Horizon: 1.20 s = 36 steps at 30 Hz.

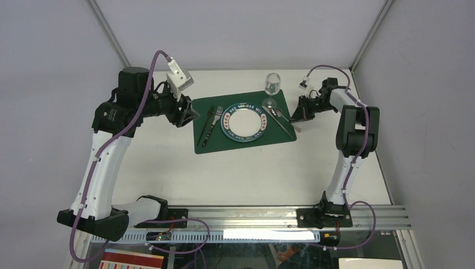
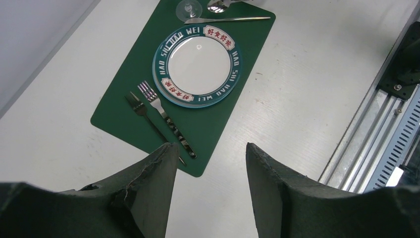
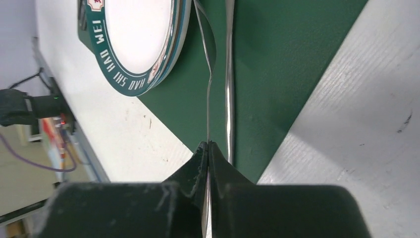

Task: Set the dinner table for one person
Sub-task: Adjust the spoon with the napkin.

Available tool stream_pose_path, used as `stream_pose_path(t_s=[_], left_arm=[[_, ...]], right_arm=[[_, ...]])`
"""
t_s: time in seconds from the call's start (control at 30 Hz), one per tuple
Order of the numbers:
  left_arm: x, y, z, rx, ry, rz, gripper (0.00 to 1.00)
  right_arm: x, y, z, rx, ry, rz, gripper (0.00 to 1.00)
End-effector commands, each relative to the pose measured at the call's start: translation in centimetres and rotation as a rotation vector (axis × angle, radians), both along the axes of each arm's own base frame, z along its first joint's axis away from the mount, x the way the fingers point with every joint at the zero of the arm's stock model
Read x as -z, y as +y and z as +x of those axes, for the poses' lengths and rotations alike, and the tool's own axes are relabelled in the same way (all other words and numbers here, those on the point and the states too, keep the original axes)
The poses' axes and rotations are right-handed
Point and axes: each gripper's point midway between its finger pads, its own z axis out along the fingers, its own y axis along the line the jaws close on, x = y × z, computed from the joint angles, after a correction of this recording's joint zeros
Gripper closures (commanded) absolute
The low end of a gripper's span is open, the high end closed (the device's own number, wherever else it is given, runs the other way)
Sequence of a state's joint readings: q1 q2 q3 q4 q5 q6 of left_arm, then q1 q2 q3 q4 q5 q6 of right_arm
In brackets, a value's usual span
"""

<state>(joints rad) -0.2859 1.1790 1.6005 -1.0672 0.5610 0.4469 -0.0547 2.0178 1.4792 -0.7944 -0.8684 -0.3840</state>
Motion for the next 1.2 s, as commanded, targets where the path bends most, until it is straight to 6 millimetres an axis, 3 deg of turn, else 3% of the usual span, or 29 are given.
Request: stream_pose_path(t_s=[0.0,0.6,1.1,1.17], left_arm=[[-1.3,-0.3,0.3,0.025,-0.055,-0.029,0.45],[-0.9,-0.3,0.3,0.029,-0.044,-0.028,0.45],[-0.9,-0.4,0.4,0.036,-0.041,-0.031,0.45],[-1.0,-0.4,0.4,0.036,-0.044,-0.030,0.45]], right_arm=[[-1.8,1.2,-0.3,-0.022,0.064,0.186,1.00],[1.9,0.1,3.6,0.121,0.051,0.090,1.00],[3.8,0.3,4.6,0.133,0.065,0.052,1.00],[3.9,0.2,4.7,0.149,0.065,0.032,0.92]])
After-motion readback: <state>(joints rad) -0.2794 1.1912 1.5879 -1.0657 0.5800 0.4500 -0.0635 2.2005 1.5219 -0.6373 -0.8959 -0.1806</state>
